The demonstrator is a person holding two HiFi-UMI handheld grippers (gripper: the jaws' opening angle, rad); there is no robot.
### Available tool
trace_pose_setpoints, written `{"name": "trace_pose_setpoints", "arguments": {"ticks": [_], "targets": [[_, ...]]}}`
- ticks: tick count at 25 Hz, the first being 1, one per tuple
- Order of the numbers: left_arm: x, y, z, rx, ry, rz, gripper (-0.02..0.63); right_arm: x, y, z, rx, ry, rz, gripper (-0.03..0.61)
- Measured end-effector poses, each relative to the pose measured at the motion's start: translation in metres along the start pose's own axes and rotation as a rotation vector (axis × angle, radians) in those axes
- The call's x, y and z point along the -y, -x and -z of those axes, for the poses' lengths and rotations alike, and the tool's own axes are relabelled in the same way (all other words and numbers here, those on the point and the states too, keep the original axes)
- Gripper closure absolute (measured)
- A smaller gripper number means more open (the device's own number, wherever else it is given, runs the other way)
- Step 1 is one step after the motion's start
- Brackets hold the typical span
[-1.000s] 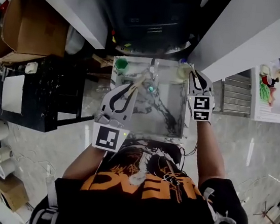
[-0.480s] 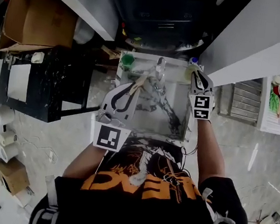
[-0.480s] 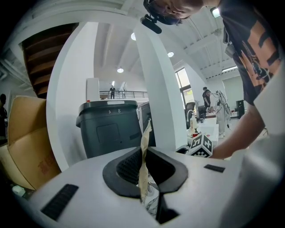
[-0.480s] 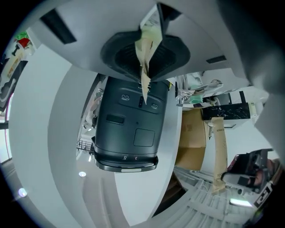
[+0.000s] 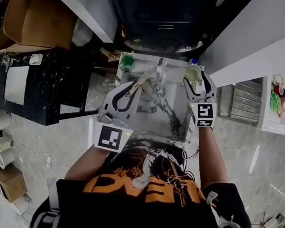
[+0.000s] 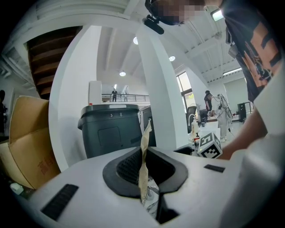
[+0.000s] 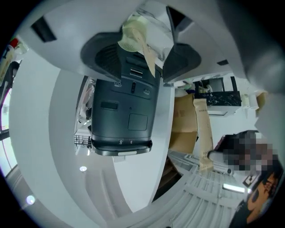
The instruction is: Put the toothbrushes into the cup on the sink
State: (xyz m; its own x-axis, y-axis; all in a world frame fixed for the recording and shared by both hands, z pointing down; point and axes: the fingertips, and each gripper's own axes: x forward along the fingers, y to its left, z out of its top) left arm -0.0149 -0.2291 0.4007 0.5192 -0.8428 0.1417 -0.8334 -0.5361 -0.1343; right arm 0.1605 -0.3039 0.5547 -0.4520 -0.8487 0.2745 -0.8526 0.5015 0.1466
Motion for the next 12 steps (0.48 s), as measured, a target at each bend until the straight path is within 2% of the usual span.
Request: {"name": "trace_pose_setpoints", "arguments": {"ticks": [3, 4, 6, 8, 9, 12], "targets": [[-0.002, 0.007, -0.003, 0.014, 0.018, -0.007, 0.563, -0.005, 0.024, -0.042, 0.094, -0.050, -0.002, 0.313], [-0.004, 0.009, -0.004, 0.021, 0.021, -0.010, 0.563, -0.009, 0.032, -0.058, 0.120, -0.057, -0.012, 0.352], [-0.007, 0.013, -0.005, 0.033, 0.014, -0.010, 0.563, -0.026, 0.046, -0.084, 0.143, -0.046, -0.050, 0.474], [-0.011, 0.017, -0.006, 0.045, 0.013, -0.013, 0.563, -0.046, 0.057, -0.104, 0.139, -0.019, -0.091, 0.543], [-0.013, 0.019, -0.007, 0.051, 0.018, -0.018, 0.563, -0.056, 0.060, -0.112, 0.137, -0.008, -0.110, 0.563], [-0.018, 0.024, -0.008, 0.067, 0.029, -0.030, 0.563, -0.080, 0.067, -0.131, 0.153, 0.003, -0.159, 0.565]]}}
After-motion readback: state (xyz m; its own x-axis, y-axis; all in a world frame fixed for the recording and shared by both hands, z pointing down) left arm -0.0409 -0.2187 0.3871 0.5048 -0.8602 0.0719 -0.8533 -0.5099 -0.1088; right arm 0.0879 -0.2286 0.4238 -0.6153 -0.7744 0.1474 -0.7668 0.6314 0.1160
